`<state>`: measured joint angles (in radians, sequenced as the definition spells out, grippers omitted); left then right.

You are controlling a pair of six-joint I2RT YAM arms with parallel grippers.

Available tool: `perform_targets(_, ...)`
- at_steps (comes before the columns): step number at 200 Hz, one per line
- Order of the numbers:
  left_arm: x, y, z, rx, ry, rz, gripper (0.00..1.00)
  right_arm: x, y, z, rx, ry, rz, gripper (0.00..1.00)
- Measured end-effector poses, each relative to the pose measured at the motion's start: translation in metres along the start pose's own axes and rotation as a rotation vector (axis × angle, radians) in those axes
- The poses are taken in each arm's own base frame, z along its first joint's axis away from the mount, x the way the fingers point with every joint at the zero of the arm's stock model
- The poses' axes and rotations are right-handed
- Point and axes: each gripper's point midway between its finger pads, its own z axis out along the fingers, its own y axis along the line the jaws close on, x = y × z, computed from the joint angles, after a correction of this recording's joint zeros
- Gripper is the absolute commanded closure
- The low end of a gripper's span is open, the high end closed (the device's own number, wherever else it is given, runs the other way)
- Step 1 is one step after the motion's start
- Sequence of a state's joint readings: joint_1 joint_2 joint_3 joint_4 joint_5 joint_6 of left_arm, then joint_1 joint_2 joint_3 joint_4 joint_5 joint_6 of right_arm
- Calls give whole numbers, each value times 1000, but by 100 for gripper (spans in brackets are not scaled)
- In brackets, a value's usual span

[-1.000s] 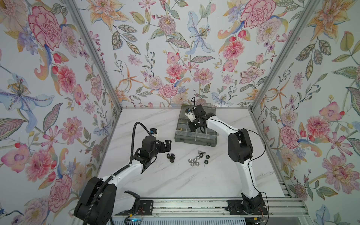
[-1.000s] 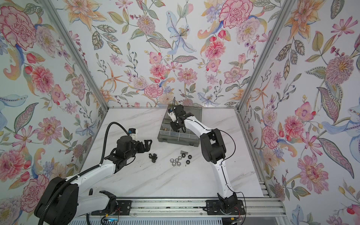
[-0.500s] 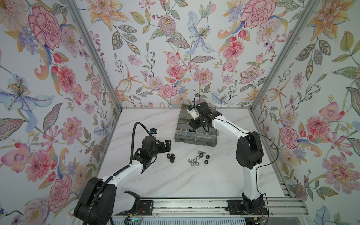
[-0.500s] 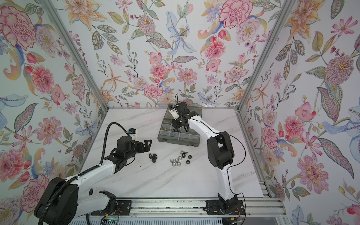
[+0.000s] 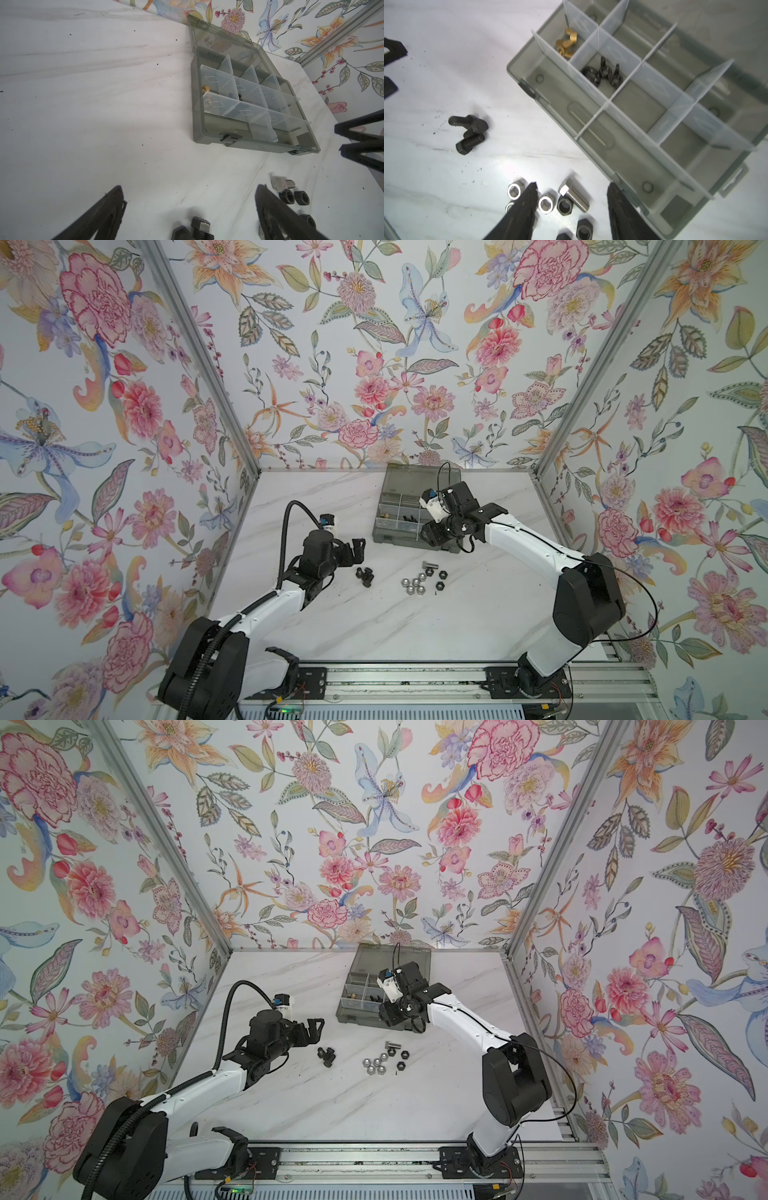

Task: Sort the screws and nuts into containers
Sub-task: Pick up the nut from the center of the table.

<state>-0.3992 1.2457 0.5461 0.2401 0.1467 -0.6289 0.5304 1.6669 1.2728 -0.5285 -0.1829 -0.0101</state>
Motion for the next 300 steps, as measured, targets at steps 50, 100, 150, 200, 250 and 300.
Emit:
perform_targets(50,-5,-3,5,4,2,0,1,56,4,9,8,131,96,38)
perform_targets(100,-2,-2,10,1,18,-1,1,89,3,14,60,211,188,42)
perform_targets(150,-3,-3,10,4,18,-1,1,101,-3,15,101,244,257,44)
perform_targets(200,-3,-3,11,4,18,-1,1,113,-11,28,142,294,302,47)
perform_targets(250,-3,-3,11,4,18,-1,1,127,-17,40,173,346,311,49)
perform_targets(300,-3,-3,11,4,18,-1,1,132,-20,46,187,373,308,54)
